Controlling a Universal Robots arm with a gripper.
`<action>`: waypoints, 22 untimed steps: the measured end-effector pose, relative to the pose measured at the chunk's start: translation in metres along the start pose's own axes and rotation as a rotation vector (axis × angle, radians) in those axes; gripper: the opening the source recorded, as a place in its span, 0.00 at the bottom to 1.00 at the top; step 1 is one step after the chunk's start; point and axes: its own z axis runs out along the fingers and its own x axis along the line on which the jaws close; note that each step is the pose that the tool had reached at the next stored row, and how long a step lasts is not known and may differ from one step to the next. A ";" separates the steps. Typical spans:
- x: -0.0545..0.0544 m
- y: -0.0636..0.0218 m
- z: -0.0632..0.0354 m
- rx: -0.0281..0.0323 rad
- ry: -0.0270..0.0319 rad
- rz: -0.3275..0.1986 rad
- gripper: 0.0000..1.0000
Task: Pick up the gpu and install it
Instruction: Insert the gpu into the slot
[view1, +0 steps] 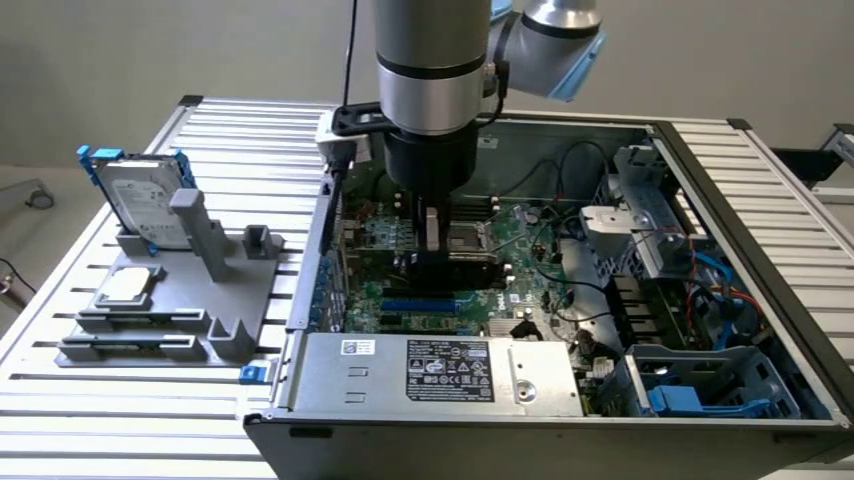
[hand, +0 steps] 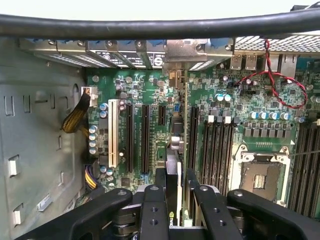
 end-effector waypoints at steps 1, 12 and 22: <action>0.000 -0.0002 0.0003 -0.0060 -0.0015 0.000 0.26; 0.003 -0.0043 0.0116 -0.0194 -0.0155 0.017 0.26; 0.003 -0.0038 0.0209 -0.0417 -0.0159 0.030 0.26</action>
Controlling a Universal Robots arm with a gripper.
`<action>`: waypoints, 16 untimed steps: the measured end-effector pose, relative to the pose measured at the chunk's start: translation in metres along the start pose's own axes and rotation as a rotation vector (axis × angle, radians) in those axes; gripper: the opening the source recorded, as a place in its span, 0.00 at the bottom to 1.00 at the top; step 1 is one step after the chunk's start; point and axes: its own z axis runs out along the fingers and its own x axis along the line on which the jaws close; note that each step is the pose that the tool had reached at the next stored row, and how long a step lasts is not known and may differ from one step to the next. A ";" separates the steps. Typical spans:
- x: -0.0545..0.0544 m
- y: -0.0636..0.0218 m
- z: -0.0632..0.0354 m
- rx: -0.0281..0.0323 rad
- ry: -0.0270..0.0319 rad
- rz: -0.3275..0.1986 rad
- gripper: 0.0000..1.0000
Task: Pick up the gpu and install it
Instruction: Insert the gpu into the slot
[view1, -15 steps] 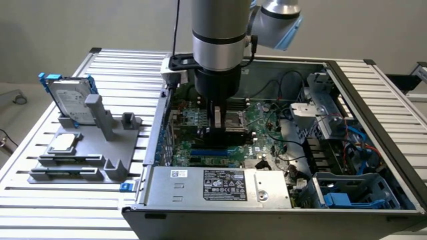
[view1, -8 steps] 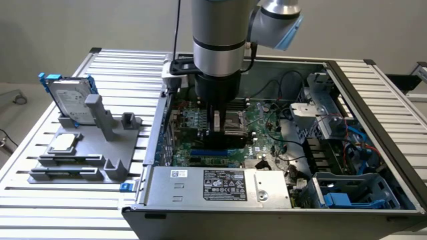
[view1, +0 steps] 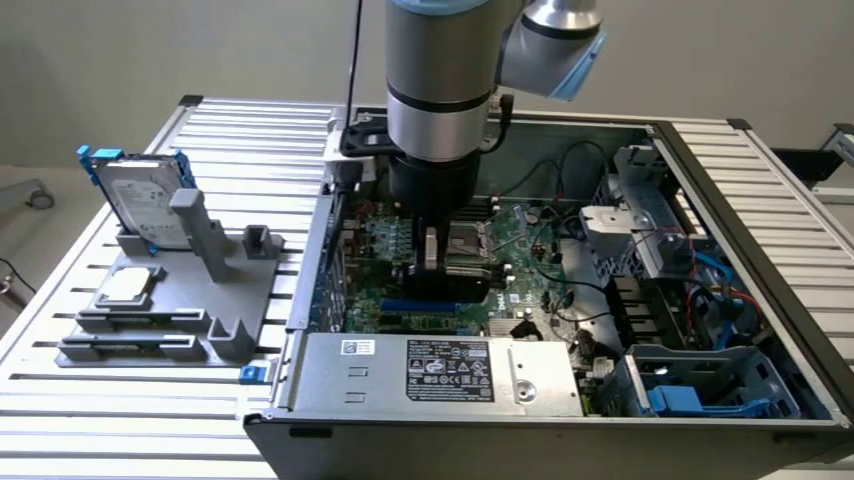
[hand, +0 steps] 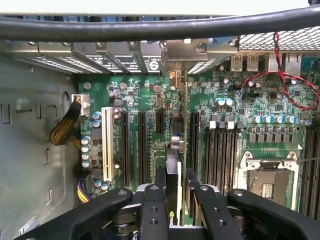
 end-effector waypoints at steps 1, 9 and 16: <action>0.000 0.0000 0.0008 -0.0011 -0.0012 0.000 0.26; 0.000 -0.0002 0.0065 -0.0082 -0.0182 0.000 0.26; 0.001 -0.0003 0.0084 -0.0083 -0.0284 -0.001 0.26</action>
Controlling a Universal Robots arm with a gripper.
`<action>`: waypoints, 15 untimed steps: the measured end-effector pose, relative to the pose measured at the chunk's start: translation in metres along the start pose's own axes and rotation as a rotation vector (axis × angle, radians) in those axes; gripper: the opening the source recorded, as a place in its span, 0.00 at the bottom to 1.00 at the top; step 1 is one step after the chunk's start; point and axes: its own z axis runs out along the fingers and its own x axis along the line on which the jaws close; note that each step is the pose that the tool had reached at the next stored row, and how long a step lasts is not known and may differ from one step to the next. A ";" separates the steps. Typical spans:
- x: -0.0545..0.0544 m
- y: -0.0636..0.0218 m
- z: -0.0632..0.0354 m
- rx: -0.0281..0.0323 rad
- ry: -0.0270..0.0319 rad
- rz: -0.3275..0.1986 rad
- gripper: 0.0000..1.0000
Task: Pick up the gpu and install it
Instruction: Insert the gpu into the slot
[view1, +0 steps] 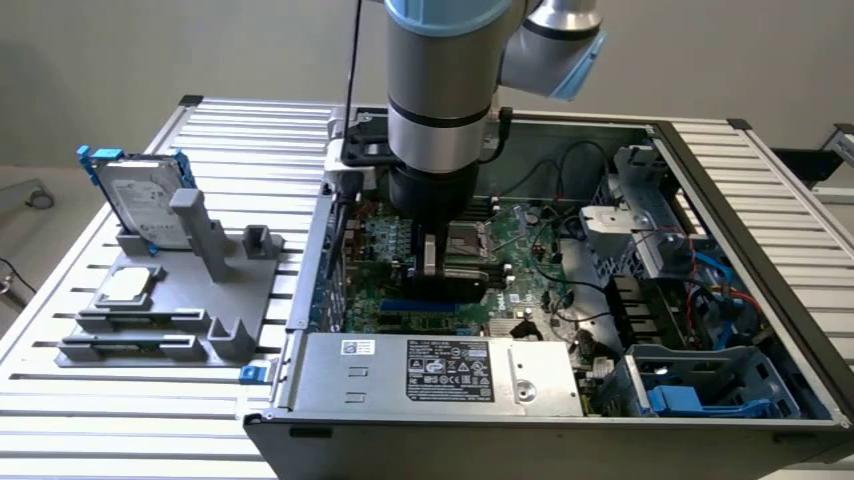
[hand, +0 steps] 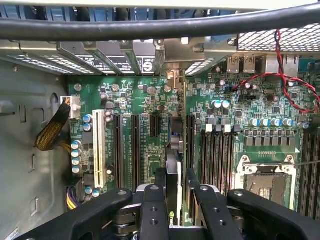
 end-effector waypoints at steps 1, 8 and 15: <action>0.000 0.0000 0.0000 0.0000 0.0000 0.000 0.26; 0.000 -0.0001 -0.0005 0.0000 0.0001 -0.001 0.26; 0.001 -0.0003 -0.0026 0.0000 -0.0001 -0.002 0.26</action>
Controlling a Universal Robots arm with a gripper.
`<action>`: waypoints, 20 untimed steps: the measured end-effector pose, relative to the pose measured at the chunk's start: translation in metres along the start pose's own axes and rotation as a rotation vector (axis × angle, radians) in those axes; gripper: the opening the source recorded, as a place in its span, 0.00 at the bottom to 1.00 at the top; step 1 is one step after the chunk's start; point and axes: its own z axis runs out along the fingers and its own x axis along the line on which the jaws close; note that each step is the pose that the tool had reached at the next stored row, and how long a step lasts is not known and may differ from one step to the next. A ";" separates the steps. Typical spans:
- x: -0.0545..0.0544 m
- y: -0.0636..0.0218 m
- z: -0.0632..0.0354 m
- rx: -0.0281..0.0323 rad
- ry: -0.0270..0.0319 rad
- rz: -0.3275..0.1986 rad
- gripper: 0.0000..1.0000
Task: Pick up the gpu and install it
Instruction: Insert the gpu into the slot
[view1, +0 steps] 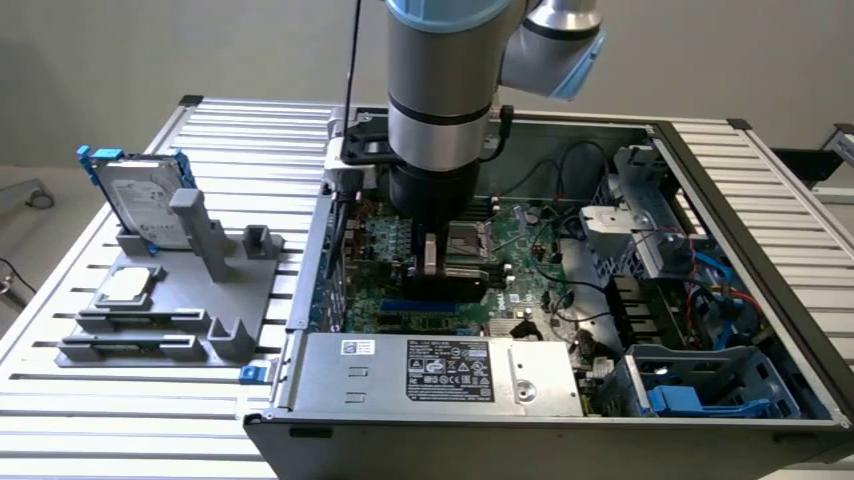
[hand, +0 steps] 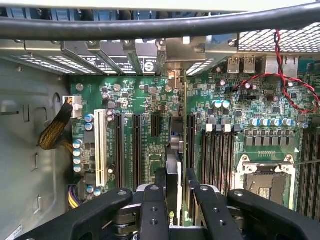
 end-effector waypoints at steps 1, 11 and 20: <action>0.000 0.0000 0.0000 0.0000 0.0000 0.000 0.26; 0.003 0.0000 0.0000 0.0003 0.0050 -0.001 0.26; 0.003 0.0000 0.0022 0.0003 0.0089 -0.001 0.26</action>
